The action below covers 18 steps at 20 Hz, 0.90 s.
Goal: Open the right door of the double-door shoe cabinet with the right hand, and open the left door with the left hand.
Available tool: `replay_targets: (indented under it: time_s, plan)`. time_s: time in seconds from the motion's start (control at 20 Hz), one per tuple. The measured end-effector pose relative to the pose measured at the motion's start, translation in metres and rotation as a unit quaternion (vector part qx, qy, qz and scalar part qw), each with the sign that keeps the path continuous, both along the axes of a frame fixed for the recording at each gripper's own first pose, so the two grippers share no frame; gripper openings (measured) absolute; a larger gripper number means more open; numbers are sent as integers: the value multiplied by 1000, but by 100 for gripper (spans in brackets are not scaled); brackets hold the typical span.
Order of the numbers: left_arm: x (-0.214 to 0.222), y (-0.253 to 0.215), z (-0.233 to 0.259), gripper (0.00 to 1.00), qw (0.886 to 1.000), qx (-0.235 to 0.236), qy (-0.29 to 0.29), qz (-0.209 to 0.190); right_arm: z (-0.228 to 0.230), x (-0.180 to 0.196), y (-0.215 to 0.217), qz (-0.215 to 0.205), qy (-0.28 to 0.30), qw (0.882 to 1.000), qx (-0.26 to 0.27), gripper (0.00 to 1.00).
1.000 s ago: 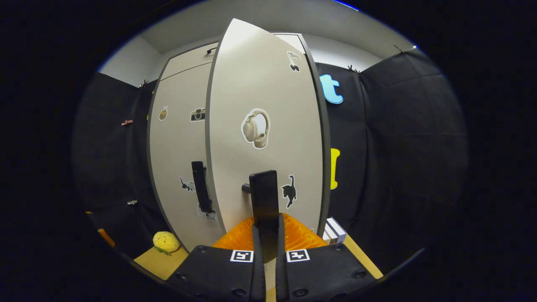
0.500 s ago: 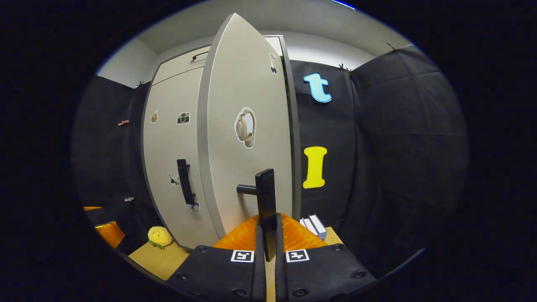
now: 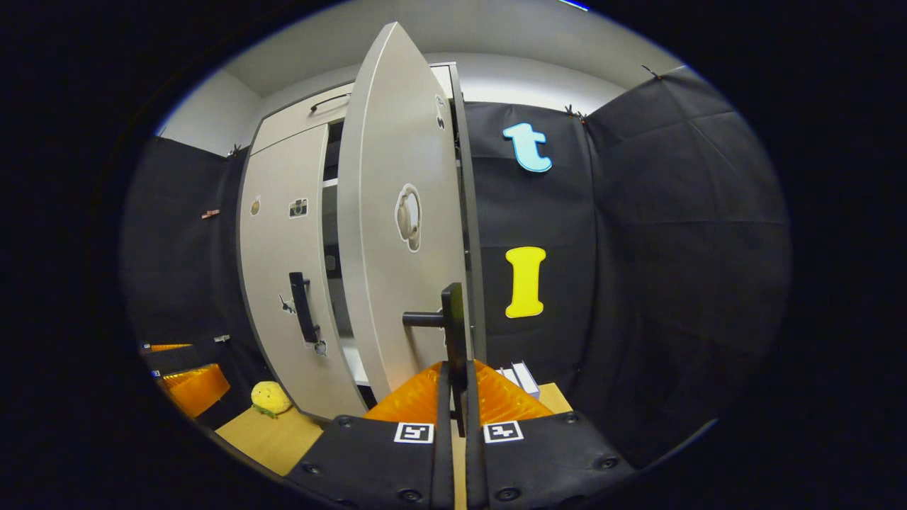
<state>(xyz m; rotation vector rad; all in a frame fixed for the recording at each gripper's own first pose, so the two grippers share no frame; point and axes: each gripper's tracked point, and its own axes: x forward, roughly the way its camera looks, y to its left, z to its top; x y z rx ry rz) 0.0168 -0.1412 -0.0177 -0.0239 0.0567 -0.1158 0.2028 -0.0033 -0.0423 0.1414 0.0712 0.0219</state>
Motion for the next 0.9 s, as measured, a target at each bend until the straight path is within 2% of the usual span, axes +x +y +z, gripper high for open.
replay_targets:
  time_s: [0.1,0.3,0.4,0.5,0.55,0.75,0.9]
  plan:
    - [3,-7,-1,95,1000,3,1,-5,0,1,-2,-2,-1,1000,0,11]
    - [7,-14,0,95,1000,6,-2,-8,-1,3,-21,-34,-2,999,-13,11]
    - [12,-15,0,96,1000,6,-1,-8,-1,1,-27,-46,-2,999,-5,7]
    - [15,-17,-1,96,1000,8,-1,-8,-4,2,-16,-34,5,999,23,5]
    - [16,-18,-1,96,1000,9,0,-8,-4,1,-14,-32,6,999,27,8]
    - [25,-15,2,95,1000,12,-4,-2,-3,1,-23,-33,2,999,-5,10]
    - [37,-9,6,96,1000,13,-10,5,4,0,-24,-34,-8,999,-5,10]
